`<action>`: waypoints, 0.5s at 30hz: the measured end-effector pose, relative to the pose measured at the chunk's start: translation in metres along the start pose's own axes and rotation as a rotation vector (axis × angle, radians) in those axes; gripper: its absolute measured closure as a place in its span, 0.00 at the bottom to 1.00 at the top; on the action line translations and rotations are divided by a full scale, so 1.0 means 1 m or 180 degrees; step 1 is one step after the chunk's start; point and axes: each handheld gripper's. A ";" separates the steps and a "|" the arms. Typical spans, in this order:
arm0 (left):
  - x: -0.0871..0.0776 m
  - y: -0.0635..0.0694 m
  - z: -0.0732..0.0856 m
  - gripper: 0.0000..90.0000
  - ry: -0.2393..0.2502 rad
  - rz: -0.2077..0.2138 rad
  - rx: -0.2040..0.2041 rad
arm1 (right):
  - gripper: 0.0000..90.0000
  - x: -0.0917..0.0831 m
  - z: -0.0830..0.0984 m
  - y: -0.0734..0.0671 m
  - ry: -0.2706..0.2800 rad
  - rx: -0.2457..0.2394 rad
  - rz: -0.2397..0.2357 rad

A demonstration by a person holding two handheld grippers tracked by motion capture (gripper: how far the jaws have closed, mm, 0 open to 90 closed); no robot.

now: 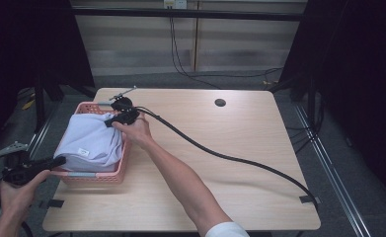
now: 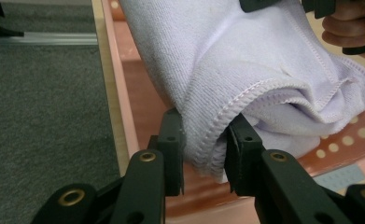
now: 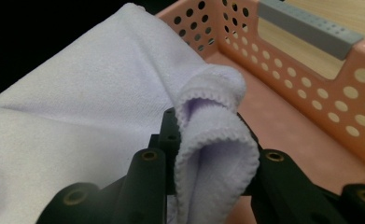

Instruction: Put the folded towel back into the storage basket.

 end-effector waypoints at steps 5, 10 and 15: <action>0.008 0.010 0.000 0.58 -0.0086 -0.0106 0.0174 | 0.60 0.003 0.008 0.007 -0.0029 -0.0040 0.0088; 0.000 0.023 -0.002 0.45 0.0014 -0.0003 0.0245 | 0.45 -0.008 0.005 0.011 0.0168 -0.0098 0.0062; -0.002 0.042 -0.003 0.42 0.0108 0.0077 0.0333 | 0.41 -0.028 0.007 0.012 0.0212 -0.0278 0.0048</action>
Point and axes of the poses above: each handheld gripper's, and its own axes: x roughly forward along the jaws, z roughly out of its underside, y roughly to its right, and after that the axes turned 5 degrees about -x, right-handed
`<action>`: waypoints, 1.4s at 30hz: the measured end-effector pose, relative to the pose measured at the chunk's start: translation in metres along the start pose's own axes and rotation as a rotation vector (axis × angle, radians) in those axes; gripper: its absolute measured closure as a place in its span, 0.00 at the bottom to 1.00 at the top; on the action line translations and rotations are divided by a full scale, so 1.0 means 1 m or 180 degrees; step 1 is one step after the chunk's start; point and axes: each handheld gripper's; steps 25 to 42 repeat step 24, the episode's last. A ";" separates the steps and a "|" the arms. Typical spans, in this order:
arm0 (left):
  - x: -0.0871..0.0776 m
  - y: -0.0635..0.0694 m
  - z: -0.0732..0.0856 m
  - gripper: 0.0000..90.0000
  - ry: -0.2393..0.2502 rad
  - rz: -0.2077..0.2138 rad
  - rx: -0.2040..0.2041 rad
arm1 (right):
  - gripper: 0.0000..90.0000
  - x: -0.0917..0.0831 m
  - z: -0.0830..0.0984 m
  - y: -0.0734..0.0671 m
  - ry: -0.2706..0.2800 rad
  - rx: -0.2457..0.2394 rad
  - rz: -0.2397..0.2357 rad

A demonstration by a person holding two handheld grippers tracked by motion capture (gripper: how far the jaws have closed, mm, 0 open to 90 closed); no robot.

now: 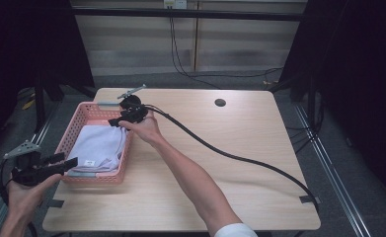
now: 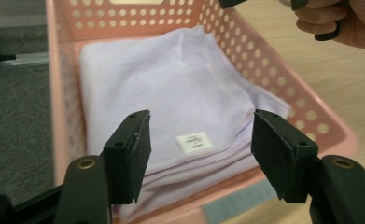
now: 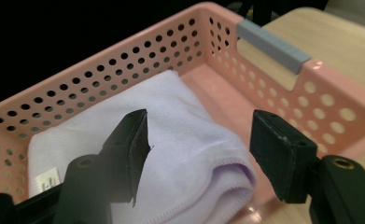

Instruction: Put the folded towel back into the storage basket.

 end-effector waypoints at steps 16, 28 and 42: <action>0.023 0.076 0.011 0.37 0.0143 0.0163 0.0119 | 0.40 -0.131 0.049 0.003 0.0461 -0.0253 0.0068; 0.043 0.106 0.021 0.34 0.0058 0.0342 0.0251 | 0.39 -0.186 0.101 0.009 0.0507 -0.0200 0.0234; 0.043 0.106 0.021 0.34 0.0058 0.0342 0.0251 | 0.39 -0.186 0.101 0.009 0.0507 -0.0200 0.0234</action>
Point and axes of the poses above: each handheld gripper's, and its own axes: x roughly forward along the jaws, z roughly out of its underside, y roughly to its right, and after that the axes turned 5 degrees about -x, right-handed
